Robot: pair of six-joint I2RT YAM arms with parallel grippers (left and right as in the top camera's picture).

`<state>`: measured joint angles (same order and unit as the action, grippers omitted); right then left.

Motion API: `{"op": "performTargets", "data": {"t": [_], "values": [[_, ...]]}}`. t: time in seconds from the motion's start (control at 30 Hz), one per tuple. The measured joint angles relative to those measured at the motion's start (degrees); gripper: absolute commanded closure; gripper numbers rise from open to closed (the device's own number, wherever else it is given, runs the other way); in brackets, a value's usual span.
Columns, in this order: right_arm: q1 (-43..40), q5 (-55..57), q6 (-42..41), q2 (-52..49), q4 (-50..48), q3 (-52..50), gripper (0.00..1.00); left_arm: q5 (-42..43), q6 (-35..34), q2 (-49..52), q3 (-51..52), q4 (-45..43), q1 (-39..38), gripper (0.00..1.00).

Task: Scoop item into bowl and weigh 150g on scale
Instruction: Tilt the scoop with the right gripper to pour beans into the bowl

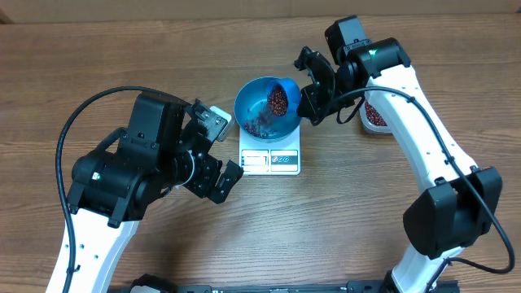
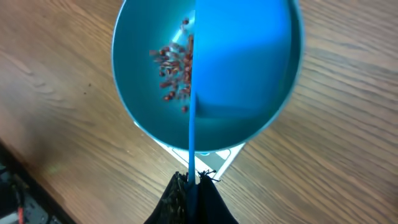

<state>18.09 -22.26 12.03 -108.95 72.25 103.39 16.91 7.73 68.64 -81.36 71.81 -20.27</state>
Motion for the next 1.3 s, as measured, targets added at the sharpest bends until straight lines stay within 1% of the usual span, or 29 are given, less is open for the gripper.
{"op": "performTargets", "data": {"t": [0.23,0.5,0.7,0.83,1.1,1.3], "values": [[0.1,0.3,0.0,3.5,-0.2,0.1,0.96,0.0,0.0,0.0,0.0,0.0,0.0,0.0],[4.1,4.7,-1.3,4.0,-0.2,0.4,0.96,0.0,0.0,0.0,0.0,0.0,0.0,0.01],[4.1,6.8,-3.1,4.2,-0.4,0.4,0.96,0.0,0.0,0.0,0.0,0.0,0.0,0.0],[4.1,8.2,-3.9,6.1,-0.9,0.4,0.96,0.0,0.0,0.0,0.0,0.0,0.0,0.01],[4.1,9.2,-4.3,10.4,-1.3,1.5,0.96,0.0,0.0,0.0,0.0,0.0,0.0,0.0],[4.1,9.7,-4.4,11.0,-1.5,3.0,0.96,0.0,0.0,0.0,0.0,0.0,0.0,0.01]]}}
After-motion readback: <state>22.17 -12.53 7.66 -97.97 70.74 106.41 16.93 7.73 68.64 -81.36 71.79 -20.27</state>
